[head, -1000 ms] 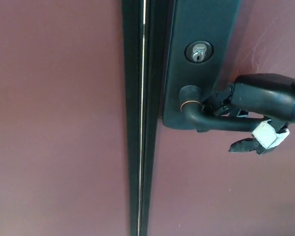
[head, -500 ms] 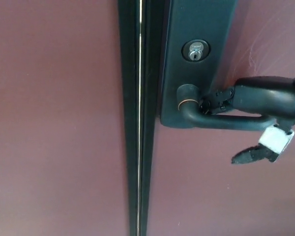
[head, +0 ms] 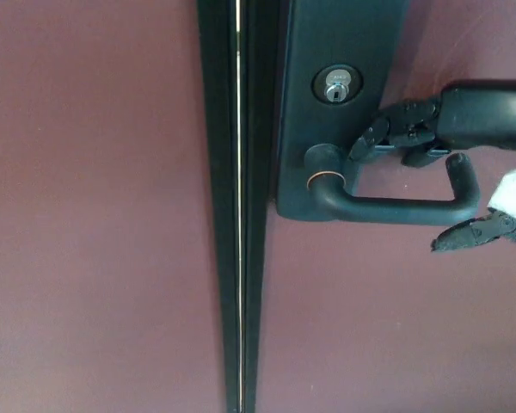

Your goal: The robot walks towards the door handle and put its right hand on it and twist the handle

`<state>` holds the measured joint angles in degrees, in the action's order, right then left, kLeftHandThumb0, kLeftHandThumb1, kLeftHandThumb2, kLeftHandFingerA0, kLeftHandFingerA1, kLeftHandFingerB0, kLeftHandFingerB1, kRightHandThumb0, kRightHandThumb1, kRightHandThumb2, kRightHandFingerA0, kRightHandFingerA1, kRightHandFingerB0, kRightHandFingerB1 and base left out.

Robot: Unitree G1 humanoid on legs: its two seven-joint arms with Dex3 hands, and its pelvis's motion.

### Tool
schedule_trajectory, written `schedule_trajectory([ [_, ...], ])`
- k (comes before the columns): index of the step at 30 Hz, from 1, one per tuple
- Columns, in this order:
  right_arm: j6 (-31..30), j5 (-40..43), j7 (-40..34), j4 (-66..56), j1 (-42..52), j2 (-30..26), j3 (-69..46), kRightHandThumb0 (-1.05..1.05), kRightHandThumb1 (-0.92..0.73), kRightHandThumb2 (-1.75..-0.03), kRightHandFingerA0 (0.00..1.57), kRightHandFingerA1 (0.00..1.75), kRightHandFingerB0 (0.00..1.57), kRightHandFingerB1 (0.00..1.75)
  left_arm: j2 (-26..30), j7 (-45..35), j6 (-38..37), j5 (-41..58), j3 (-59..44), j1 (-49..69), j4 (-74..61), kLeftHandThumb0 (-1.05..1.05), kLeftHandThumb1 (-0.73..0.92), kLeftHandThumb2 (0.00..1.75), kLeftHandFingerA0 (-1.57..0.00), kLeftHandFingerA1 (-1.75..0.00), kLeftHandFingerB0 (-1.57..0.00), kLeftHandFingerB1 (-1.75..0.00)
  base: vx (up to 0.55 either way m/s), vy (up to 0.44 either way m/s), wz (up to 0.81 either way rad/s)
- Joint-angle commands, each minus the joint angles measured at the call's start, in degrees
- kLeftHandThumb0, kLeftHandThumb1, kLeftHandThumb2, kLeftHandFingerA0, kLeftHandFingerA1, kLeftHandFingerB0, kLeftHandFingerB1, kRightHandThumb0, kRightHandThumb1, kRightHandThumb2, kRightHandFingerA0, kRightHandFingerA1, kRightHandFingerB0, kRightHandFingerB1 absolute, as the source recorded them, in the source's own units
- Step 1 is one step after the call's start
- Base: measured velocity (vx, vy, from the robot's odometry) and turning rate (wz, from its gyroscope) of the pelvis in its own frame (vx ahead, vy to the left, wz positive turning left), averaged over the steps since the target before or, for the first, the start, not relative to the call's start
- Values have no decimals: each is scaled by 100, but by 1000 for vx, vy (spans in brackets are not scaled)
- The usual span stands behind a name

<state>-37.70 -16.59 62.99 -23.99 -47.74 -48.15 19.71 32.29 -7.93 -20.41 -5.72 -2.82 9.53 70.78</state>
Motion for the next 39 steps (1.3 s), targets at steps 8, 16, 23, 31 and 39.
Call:
schedule_trajectory([
  [8,-274,479,618,448,-830,-520,-354,-38,-22,-88,1,48,0,46,20,-45,20,-81,36,-27,55,-12,72,62,-42,-42,-36,-38,0,0,0],
  [16,-314,1367,997,-212,-79,-1394,-2415,-38,-21,-87,2,48,0,45,32,-82,26,-46,29,-46,68,-12,72,62,-41,-42,-36,-38,0,0,0],
  [23,-442,1944,2068,-1446,1604,-1016,-6450,-82,-58,-58,20,31,20,27,60,-87,19,-48,24,-50,89,-12,72,62,-41,-42,-36,-38,0,0,0],
  [31,-415,2683,2944,-2066,3140,223,-9767,-77,-56,-58,22,34,21,28,-2,-85,31,15,-25,16,75,-12,72,62,-41,-42,-36,-38,0,0,0],
  [39,339,3221,2938,-1451,5118,1431,-10631,-73,-54,-57,22,34,21,29,1,-45,36,11,-34,-18,69,-12,72,62,-43,-42,-36,-38,0,0,0],
])
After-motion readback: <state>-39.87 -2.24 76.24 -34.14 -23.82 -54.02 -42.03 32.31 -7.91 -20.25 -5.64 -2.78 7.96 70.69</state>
